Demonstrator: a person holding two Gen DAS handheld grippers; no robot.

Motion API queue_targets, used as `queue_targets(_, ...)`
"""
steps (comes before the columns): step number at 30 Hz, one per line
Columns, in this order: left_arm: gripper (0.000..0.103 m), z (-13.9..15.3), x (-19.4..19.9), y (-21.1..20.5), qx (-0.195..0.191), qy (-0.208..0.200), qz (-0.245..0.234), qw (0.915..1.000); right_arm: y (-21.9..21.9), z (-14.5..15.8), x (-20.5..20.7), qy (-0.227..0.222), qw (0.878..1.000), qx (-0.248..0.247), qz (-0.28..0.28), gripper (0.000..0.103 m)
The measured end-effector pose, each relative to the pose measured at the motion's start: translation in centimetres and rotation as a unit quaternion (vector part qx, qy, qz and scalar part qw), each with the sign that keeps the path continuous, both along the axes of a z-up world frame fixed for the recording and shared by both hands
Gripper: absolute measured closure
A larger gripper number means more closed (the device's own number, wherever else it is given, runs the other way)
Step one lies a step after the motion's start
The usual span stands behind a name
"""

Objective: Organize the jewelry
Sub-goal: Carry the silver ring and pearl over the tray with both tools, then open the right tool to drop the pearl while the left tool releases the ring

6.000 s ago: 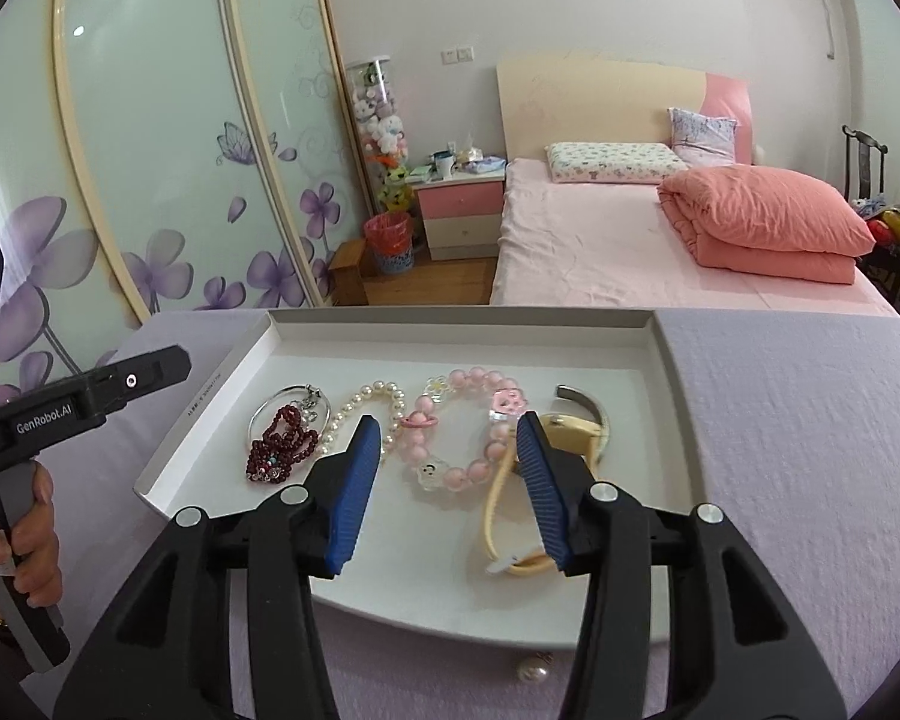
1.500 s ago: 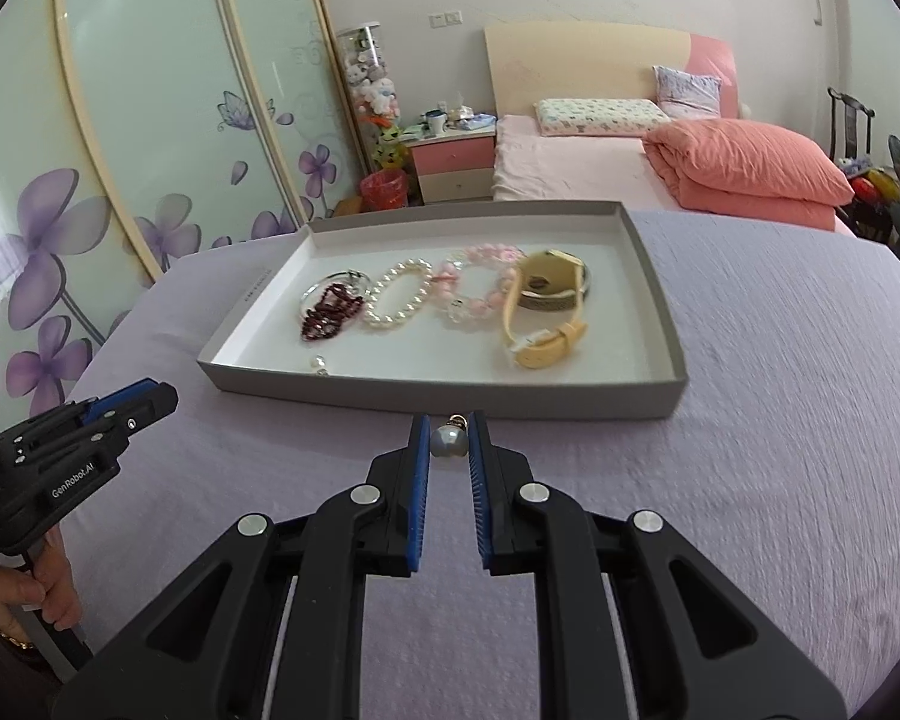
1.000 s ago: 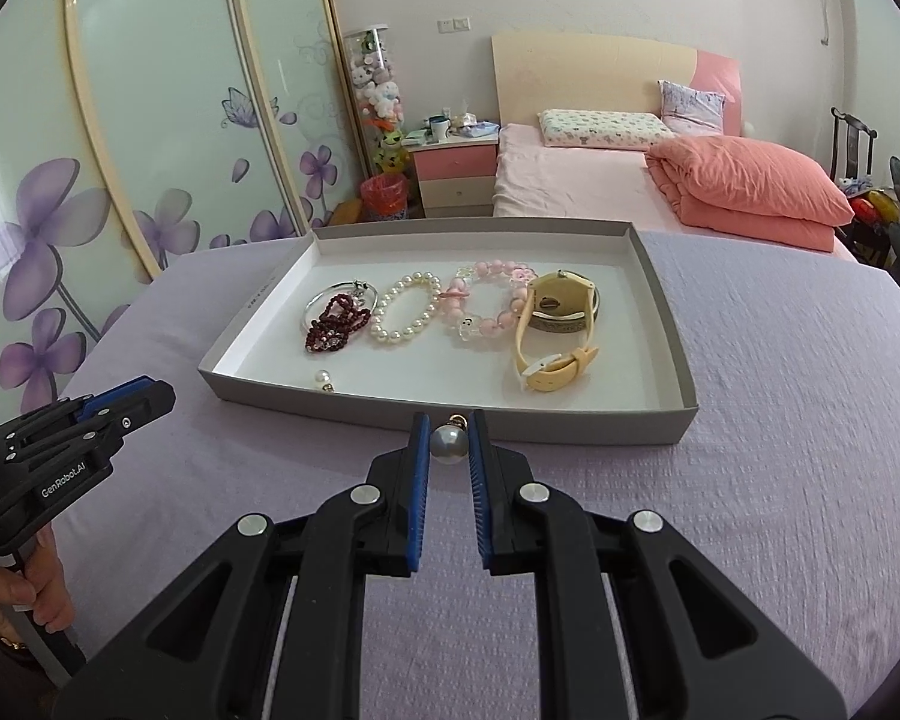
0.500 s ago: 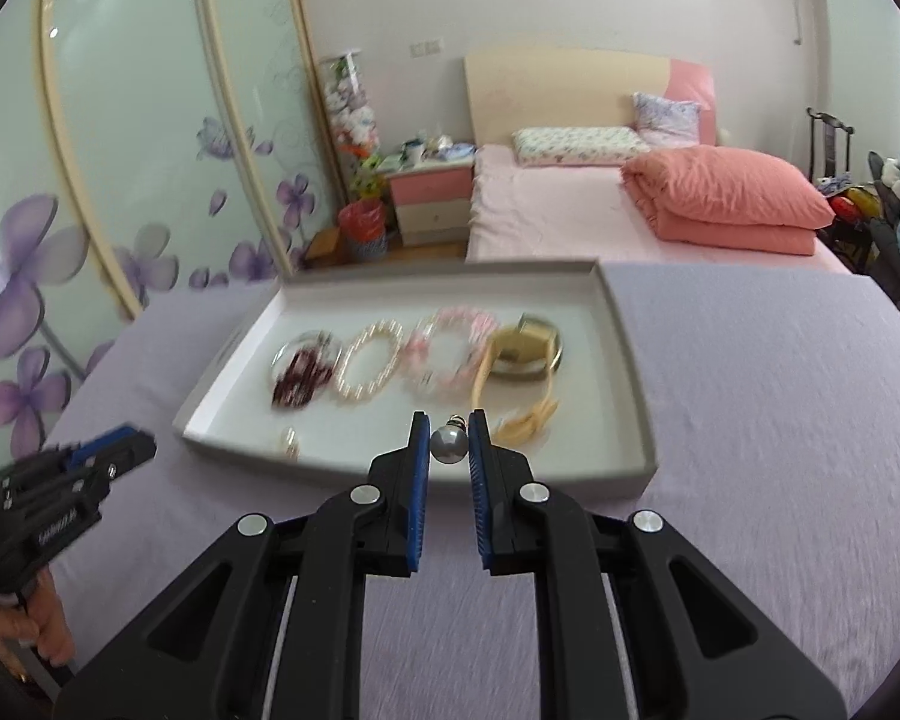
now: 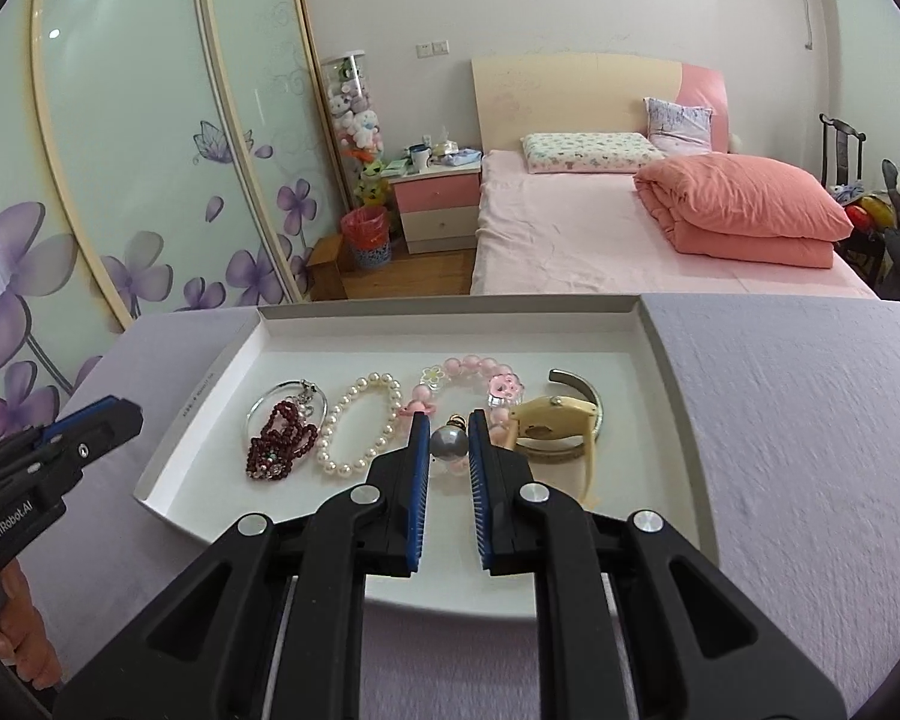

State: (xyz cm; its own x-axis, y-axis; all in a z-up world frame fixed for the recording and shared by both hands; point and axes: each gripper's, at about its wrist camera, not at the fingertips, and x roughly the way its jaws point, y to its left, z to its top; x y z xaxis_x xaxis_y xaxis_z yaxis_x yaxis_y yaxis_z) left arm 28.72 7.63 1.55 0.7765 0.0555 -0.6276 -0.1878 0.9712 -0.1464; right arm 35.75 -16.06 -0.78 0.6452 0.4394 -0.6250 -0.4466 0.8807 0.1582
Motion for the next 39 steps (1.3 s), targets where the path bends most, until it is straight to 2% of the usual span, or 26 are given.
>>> queue_targets(12, 0.081, -2.2, 3.2, -0.7, -0.007, 0.018, -0.009, 0.9998, 1.1, -1.5, 1.3, 0.014, 1.000, -0.009, 0.012, 0.087)
queue_targets(13, 0.081, -2.4, 3.4, -0.7, -0.008, 0.020, -0.010, 0.9997, 1.0, -1.6, 1.4, 0.017, 1.000, -0.007, 0.009, 0.084)
queue_targets(16, 0.081, -2.8, 4.1, -0.9, -0.008, 0.024, -0.014, 0.9996, 0.5, -1.9, 1.4, 0.019, 1.000, -0.004, 0.004, 0.064)
queue_targets(17, 0.081, -2.8, 4.2, -0.9, -0.008, 0.025, -0.015, 0.9995, 0.3, -1.9, 1.4, 0.018, 1.000, -0.004, 0.003, 0.061)
queue_targets(21, 0.081, -3.4, 5.1, -1.4, -0.013, 0.029, -0.024, 0.9992, -0.6, -1.7, 1.2, 0.012, 1.000, -0.005, -0.001, 0.058)
queue_targets(23, 0.081, -3.6, 5.6, -1.6, -0.018, 0.031, -0.028, 0.9990, -1.1, -1.5, 0.9, 0.006, 1.000, -0.010, -0.005, 0.048)
queue_targets(27, 0.081, -3.9, 6.4, -2.3, -0.027, 0.031, -0.045, 0.9981, -2.4, -1.3, 0.4, -0.005, 1.000, -0.022, -0.014, 0.038)
queue_targets(29, 0.081, -4.0, 6.8, -2.7, -0.032, 0.032, -0.055, 0.9975, -3.2, -1.0, 0.2, -0.011, 0.999, -0.021, -0.022, 0.024)
queue_targets(33, 0.081, -4.4, 7.4, -3.5, -0.039, 0.036, -0.066, 0.9964, -5.2, -0.5, 0.0, -0.017, 0.999, 0.000, -0.034, 0.016)
queue_targets(39, 0.081, -5.1, 8.0, -4.4, -0.040, 0.044, -0.069, 0.9959, -5.4, -0.7, -0.4, -0.019, 0.999, -0.001, -0.033, 0.015)
